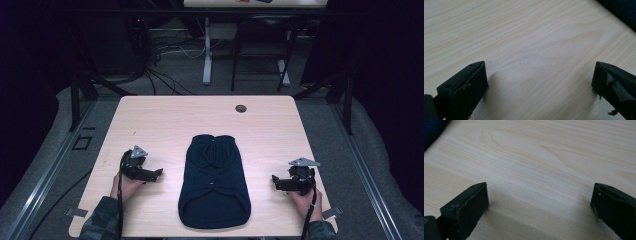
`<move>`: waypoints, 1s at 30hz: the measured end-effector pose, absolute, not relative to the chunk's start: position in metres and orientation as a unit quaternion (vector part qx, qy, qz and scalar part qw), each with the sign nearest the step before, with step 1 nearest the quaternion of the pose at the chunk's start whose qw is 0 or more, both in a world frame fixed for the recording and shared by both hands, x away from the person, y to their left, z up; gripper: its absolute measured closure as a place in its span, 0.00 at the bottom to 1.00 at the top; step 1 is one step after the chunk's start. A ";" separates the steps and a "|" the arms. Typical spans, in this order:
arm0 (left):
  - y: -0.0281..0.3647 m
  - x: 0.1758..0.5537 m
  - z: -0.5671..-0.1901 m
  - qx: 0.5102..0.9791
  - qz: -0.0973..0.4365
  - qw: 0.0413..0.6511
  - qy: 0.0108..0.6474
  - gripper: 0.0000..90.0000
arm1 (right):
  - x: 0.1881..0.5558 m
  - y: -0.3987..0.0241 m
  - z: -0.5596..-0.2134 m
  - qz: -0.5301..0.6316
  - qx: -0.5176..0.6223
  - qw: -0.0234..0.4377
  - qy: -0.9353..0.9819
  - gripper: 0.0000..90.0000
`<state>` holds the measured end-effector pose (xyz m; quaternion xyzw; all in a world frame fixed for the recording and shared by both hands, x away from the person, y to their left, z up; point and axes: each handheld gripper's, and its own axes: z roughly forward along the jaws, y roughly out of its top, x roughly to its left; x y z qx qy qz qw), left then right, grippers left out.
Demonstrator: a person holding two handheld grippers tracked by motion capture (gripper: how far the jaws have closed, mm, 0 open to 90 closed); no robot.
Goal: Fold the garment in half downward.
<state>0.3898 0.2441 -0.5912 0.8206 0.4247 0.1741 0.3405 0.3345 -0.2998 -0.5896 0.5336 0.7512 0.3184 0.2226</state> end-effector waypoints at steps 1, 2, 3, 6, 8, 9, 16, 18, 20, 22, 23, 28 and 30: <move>0.244 0.390 -0.591 0.821 0.174 0.341 0.425 0.00 | 0.335 -0.300 -0.590 0.318 0.534 0.223 0.751 0.01; 0.244 0.390 -0.591 0.821 0.174 0.341 0.425 0.00 | 0.335 -0.300 -0.590 0.318 0.533 0.223 0.751 0.01; 0.244 0.390 -0.591 0.821 0.174 0.341 0.424 0.00 | 0.335 -0.300 -0.590 0.318 0.533 0.222 0.751 0.01; 0.244 0.390 -0.591 0.821 0.175 0.340 0.424 0.00 | 0.335 -0.300 -0.590 0.318 0.533 0.222 0.751 0.01; 0.245 0.390 -0.591 0.821 0.174 0.341 0.423 0.00 | 0.335 -0.300 -0.590 0.318 0.532 0.221 0.753 0.01; 0.245 0.390 -0.591 0.821 0.175 0.341 0.423 0.00 | 0.335 -0.300 -0.590 0.318 0.532 0.221 0.753 0.01; 0.244 0.392 -0.592 0.815 0.179 0.343 0.432 0.00 | 0.337 -0.297 -0.588 0.313 0.522 0.211 0.765 0.00; 0.244 0.393 -0.592 0.815 0.179 0.343 0.431 0.00 | 0.338 -0.297 -0.588 0.311 0.519 0.211 0.767 0.00; 0.243 0.393 -0.591 0.817 0.182 0.341 0.429 0.00 | 0.339 -0.297 -0.587 0.310 0.521 0.204 0.769 0.00; 0.242 0.393 -0.592 0.817 0.183 0.342 0.428 0.00 | 0.340 -0.297 -0.586 0.305 0.521 0.203 0.771 0.00; 0.241 0.394 -0.591 0.816 0.183 0.340 0.430 0.00 | 0.341 -0.297 -0.586 0.306 0.522 0.201 0.771 0.00; 0.236 0.392 -0.586 0.824 0.194 0.324 0.423 0.03 | 0.343 -0.295 -0.577 0.317 0.521 0.198 0.767 0.00; 0.233 0.392 -0.581 0.824 0.191 0.324 0.424 0.03 | 0.345 -0.290 -0.568 0.332 0.520 0.193 0.763 0.00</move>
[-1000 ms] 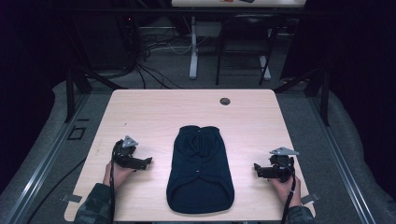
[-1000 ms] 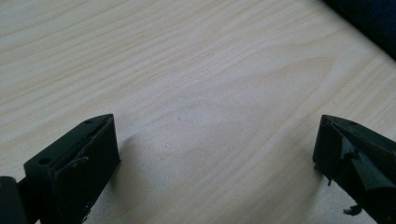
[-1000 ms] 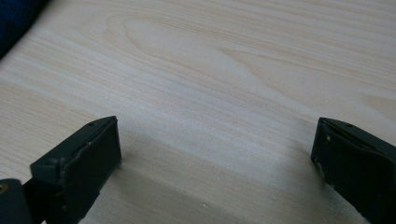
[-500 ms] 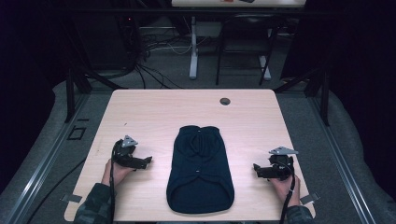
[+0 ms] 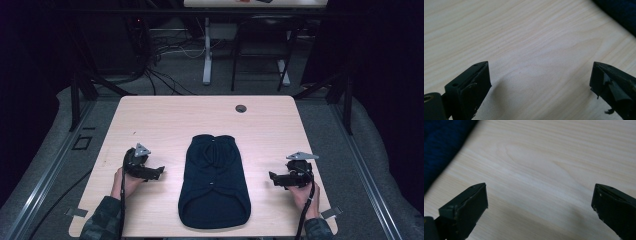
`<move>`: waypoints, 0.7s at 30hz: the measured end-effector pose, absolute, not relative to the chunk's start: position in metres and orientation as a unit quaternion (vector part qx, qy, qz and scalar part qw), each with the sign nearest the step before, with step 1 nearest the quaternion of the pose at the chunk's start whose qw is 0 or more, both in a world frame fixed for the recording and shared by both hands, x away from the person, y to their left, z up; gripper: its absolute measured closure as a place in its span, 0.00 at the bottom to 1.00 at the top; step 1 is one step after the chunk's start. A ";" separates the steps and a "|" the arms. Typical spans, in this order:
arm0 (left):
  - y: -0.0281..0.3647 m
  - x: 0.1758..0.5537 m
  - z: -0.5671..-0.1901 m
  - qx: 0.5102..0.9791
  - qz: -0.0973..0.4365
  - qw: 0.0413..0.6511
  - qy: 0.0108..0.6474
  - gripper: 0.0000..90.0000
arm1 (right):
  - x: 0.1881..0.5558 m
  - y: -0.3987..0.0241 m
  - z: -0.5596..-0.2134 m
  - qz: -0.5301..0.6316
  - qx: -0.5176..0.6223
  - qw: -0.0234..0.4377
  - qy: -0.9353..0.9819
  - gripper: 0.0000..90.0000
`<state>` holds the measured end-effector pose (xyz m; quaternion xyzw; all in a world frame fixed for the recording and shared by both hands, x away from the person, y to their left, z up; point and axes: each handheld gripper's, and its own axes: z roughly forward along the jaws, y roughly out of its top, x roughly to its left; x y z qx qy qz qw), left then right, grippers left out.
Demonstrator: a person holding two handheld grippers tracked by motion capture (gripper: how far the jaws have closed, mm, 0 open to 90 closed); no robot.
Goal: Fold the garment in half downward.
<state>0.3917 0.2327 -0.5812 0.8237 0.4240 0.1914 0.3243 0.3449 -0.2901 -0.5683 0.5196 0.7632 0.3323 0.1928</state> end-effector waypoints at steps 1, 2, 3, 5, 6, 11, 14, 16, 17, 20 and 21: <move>0.233 0.394 -0.578 0.826 0.175 0.326 0.426 0.03 | 0.345 -0.290 -0.568 0.332 0.520 0.193 0.763 0.00; 0.234 0.395 -0.575 0.821 0.158 0.340 0.431 0.01 | 0.345 -0.288 -0.566 0.332 0.515 0.195 0.766 0.01; 0.234 0.396 -0.571 0.817 0.154 0.350 0.432 0.01 | 0.346 -0.285 -0.564 0.332 0.510 0.198 0.768 0.01; 0.232 0.398 -0.566 0.816 0.160 0.350 0.431 0.01 | 0.349 -0.280 -0.560 0.335 0.504 0.190 0.774 0.01; 0.231 0.400 -0.564 0.815 0.159 0.352 0.431 0.01 | 0.350 -0.277 -0.558 0.337 0.501 0.188 0.774 0.01; 0.224 0.407 -0.557 0.814 0.148 0.361 0.430 0.01 | 0.357 -0.263 -0.550 0.335 0.484 0.181 0.788 0.02; 0.220 0.412 -0.554 0.813 0.140 0.366 0.431 0.03 | 0.363 -0.254 -0.543 0.339 0.475 0.175 0.793 0.02; 0.215 0.417 -0.552 0.815 0.135 0.366 0.429 0.03 | 0.365 -0.252 -0.541 0.343 0.473 0.171 0.794 0.02; 0.213 0.418 -0.552 0.815 0.137 0.366 0.427 0.03 | 0.367 -0.249 -0.539 0.342 0.471 0.169 0.796 0.02; 0.205 0.423 -0.551 0.820 0.128 0.365 0.422 0.03 | 0.370 -0.243 -0.535 0.342 0.465 0.170 0.799 0.02; 0.200 0.426 -0.550 0.824 0.125 0.363 0.417 0.03 | 0.373 -0.239 -0.532 0.344 0.460 0.168 0.801 0.02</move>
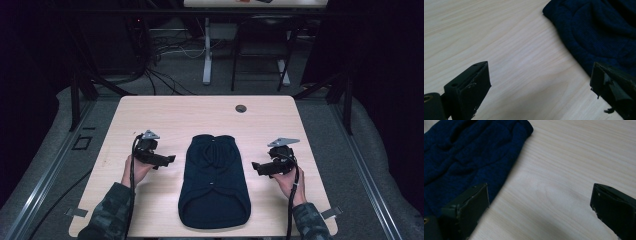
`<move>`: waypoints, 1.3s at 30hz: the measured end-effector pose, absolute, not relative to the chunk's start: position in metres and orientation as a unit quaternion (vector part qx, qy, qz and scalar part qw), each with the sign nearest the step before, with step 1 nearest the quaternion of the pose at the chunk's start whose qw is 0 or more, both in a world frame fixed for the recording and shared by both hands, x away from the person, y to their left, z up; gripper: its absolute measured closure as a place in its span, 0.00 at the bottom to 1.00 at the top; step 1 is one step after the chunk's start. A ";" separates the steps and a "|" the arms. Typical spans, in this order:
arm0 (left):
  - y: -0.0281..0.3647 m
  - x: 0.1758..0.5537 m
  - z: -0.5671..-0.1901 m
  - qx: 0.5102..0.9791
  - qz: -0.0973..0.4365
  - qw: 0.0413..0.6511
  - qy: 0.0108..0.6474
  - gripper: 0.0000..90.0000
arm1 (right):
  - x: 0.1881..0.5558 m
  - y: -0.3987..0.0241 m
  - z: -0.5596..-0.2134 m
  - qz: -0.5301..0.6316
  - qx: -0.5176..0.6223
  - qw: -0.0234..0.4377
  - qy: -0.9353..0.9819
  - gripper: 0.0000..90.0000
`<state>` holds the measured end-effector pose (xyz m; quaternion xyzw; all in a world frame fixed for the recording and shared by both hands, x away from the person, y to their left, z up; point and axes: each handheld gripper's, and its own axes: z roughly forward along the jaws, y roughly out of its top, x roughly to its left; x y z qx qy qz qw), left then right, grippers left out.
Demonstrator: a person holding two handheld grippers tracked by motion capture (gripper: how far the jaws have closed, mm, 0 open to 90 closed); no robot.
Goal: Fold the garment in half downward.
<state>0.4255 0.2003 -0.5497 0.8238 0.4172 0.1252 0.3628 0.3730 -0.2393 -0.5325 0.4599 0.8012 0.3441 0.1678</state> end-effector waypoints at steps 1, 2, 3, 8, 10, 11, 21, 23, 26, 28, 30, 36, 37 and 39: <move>0.200 0.426 -0.550 0.824 0.125 0.363 0.417 0.03 | 0.373 -0.239 -0.532 0.344 0.460 0.168 0.801 0.02; 0.197 0.428 -0.549 0.825 0.124 0.363 0.415 0.03 | 0.374 -0.238 -0.531 0.344 0.458 0.167 0.802 0.02; 0.194 0.429 -0.548 0.827 0.125 0.361 0.414 0.03 | 0.376 -0.235 -0.530 0.344 0.458 0.168 0.802 0.02; 0.179 0.438 -0.544 0.830 0.117 0.363 0.408 0.02 | 0.385 -0.227 -0.527 0.344 0.453 0.157 0.807 0.01; 0.172 0.442 -0.543 0.834 0.114 0.360 0.403 0.02 | 0.389 -0.223 -0.526 0.346 0.452 0.148 0.809 0.02; 0.168 0.443 -0.542 0.835 0.113 0.360 0.401 0.01 | 0.390 -0.221 -0.526 0.345 0.449 0.149 0.811 0.03; 0.144 0.463 -0.546 0.840 0.090 0.357 0.399 0.00 | 0.413 -0.200 -0.526 0.344 0.445 0.120 0.818 0.00; 0.141 0.466 -0.548 0.839 0.087 0.356 0.403 0.00 | 0.419 -0.195 -0.526 0.347 0.440 0.120 0.820 0.00; 0.137 0.473 -0.551 0.837 0.078 0.355 0.409 0.00 | 0.427 -0.187 -0.527 0.346 0.437 0.116 0.822 0.00; 0.133 0.476 -0.552 0.838 0.081 0.351 0.410 0.00 | 0.432 -0.181 -0.528 0.346 0.439 0.111 0.822 0.00; 0.129 0.479 -0.554 0.840 0.080 0.346 0.410 0.00 | 0.441 -0.171 -0.529 0.343 0.435 0.109 0.825 0.00; 0.118 0.490 -0.555 0.843 0.081 0.343 0.407 0.00 | 0.454 -0.161 -0.527 0.336 0.439 0.099 0.827 0.00; 0.116 0.491 -0.555 0.843 0.082 0.340 0.409 0.00 | 0.457 -0.159 -0.528 0.336 0.440 0.097 0.827 0.00; 0.112 0.494 -0.556 0.845 0.084 0.335 0.407 0.00 | 0.461 -0.156 -0.529 0.330 0.442 0.097 0.829 0.04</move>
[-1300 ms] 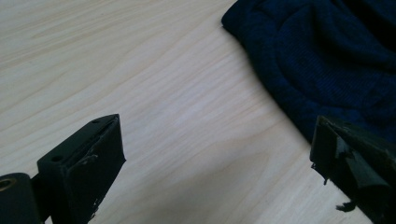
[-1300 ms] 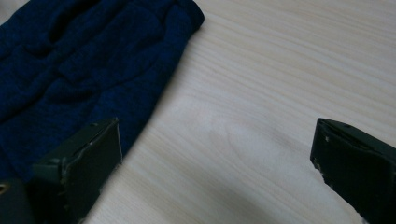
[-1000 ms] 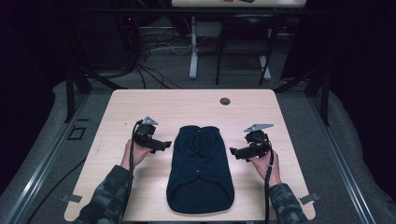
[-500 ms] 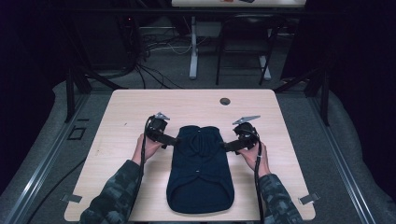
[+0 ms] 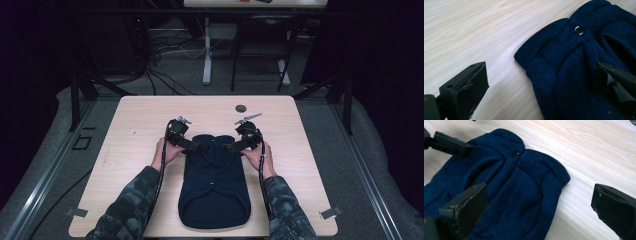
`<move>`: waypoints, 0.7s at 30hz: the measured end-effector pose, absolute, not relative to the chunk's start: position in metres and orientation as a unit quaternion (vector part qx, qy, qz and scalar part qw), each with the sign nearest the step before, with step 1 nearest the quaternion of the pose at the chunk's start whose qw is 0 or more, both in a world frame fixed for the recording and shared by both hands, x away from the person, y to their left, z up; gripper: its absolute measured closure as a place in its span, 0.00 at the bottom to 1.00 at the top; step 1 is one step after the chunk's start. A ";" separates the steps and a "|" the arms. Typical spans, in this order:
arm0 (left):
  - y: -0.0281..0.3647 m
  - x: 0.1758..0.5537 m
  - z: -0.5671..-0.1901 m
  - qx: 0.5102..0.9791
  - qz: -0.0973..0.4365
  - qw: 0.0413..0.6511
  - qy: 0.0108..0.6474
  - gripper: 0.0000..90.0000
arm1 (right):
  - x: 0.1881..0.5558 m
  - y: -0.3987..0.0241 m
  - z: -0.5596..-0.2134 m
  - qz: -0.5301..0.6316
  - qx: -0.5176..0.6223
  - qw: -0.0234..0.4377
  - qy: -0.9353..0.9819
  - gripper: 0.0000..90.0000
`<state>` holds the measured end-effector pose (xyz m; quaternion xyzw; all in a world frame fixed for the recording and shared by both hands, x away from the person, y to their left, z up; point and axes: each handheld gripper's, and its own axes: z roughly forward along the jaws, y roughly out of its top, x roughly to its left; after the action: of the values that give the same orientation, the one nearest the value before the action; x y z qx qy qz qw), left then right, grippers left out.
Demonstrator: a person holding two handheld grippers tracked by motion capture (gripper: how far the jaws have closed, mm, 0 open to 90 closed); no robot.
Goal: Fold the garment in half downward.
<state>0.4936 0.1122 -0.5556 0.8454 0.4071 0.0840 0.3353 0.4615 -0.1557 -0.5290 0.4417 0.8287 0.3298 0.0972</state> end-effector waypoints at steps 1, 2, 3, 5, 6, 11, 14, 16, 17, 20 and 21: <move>0.110 0.495 -0.556 0.846 0.089 0.333 0.406 0.01 | 0.464 -0.155 -0.529 0.326 0.444 0.097 0.829 0.07; 0.109 0.496 -0.556 0.845 0.087 0.334 0.408 0.02 | 0.467 -0.153 -0.531 0.328 0.447 0.100 0.826 0.13; 0.108 0.497 -0.556 0.844 0.088 0.335 0.410 0.02 | 0.468 -0.153 -0.531 0.323 0.447 0.105 0.828 0.17; 0.107 0.499 -0.556 0.842 0.092 0.336 0.413 0.00 | 0.472 -0.150 -0.537 0.311 0.447 0.107 0.832 0.23; 0.106 0.500 -0.557 0.843 0.093 0.333 0.412 0.00 | 0.474 -0.149 -0.539 0.305 0.451 0.102 0.833 0.26; 0.102 0.506 -0.560 0.844 0.098 0.318 0.420 0.06 | 0.484 -0.150 -0.543 0.311 0.471 0.095 0.820 0.39; 0.101 0.508 -0.564 0.843 0.086 0.317 0.426 0.13 | 0.488 -0.149 -0.544 0.307 0.475 0.100 0.819 0.45; 0.099 0.507 -0.566 0.841 0.087 0.314 0.432 0.16 | 0.490 -0.148 -0.546 0.303 0.476 0.099 0.820 0.50; 0.099 0.507 -0.566 0.841 0.087 0.313 0.432 0.16 | 0.490 -0.147 -0.548 0.300 0.479 0.098 0.819 0.52; 0.098 0.507 -0.566 0.842 0.089 0.311 0.432 0.19 | 0.491 -0.146 -0.551 0.299 0.483 0.093 0.818 0.56; 0.098 0.507 -0.566 0.843 0.087 0.310 0.431 0.20 | 0.491 -0.146 -0.552 0.298 0.483 0.092 0.818 0.58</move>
<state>0.5066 0.0977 -0.5660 0.8431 0.4308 0.0869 0.3099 0.4912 -0.1458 -0.5518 0.4835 0.8180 0.2978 0.0919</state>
